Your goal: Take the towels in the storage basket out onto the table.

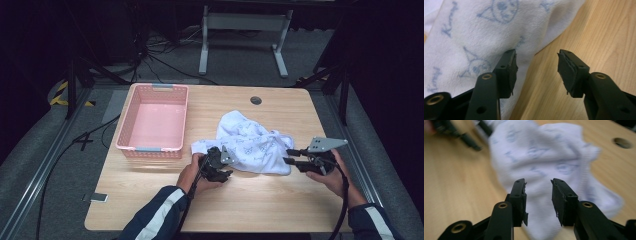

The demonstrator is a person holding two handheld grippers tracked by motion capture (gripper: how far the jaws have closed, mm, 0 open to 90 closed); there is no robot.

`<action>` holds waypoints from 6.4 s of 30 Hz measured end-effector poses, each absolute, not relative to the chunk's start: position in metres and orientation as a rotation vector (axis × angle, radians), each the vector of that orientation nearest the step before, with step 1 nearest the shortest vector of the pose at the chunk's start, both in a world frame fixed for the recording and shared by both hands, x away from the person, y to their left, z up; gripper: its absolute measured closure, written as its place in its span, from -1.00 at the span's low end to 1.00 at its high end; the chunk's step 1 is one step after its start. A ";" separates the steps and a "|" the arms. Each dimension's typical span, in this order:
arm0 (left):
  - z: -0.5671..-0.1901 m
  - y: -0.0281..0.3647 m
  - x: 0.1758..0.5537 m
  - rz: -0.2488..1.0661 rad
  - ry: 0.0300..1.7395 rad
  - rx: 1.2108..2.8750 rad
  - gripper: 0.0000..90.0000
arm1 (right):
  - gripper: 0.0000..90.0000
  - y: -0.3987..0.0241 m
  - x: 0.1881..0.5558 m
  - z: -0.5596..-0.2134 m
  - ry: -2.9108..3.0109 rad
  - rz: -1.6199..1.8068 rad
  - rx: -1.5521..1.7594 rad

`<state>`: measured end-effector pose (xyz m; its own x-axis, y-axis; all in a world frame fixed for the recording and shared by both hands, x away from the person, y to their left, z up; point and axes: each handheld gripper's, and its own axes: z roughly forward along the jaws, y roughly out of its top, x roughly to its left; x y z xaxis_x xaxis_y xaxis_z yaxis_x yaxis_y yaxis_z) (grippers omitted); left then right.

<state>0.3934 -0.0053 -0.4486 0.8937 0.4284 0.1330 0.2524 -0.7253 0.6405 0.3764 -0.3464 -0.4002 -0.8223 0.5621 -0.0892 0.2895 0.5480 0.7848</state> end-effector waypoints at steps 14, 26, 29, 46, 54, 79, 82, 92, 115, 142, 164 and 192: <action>-0.455 -0.002 0.406 0.408 0.466 2.434 0.99 | 0.67 -0.304 0.387 -0.447 2.615 0.902 0.599; -0.398 0.024 0.388 0.431 0.416 2.271 1.00 | 0.96 -0.309 0.363 -0.399 2.527 1.087 0.511; -0.385 0.032 0.379 0.426 0.400 2.242 1.00 | 0.96 -0.312 0.349 -0.369 2.445 1.201 0.477; -0.454 0.009 0.392 0.466 0.549 2.395 -0.31 | 0.96 -0.320 0.336 -0.330 2.288 1.366 0.490; -0.445 0.016 0.394 0.538 0.502 2.403 0.54 | 0.96 -0.328 0.337 -0.328 2.258 1.364 0.517; -0.380 0.084 0.289 0.018 0.108 2.385 0.58 | 0.87 -0.333 0.275 -0.360 2.658 1.252 0.470; -0.382 0.082 0.289 0.038 0.171 2.354 0.17 | 0.66 -0.331 0.266 -0.363 2.675 1.240 0.433; -0.424 0.058 0.329 0.142 0.333 2.345 0.13 | 0.41 -0.321 0.312 -0.384 2.552 1.103 0.596; -0.457 0.063 0.310 0.026 0.383 2.457 0.26 | 0.26 -0.346 0.360 -0.447 2.642 0.866 0.869; -0.460 0.035 0.348 0.030 0.382 2.413 0.13 | 0.46 -0.359 0.471 -0.447 2.387 0.847 1.188; -0.456 0.051 0.288 -0.205 0.306 2.456 0.06 | 0.96 -0.378 0.419 -0.401 2.305 1.081 0.980; -0.462 0.025 0.331 -0.001 0.393 2.381 0.08 | -0.01 -0.271 0.398 -0.383 2.470 1.096 0.627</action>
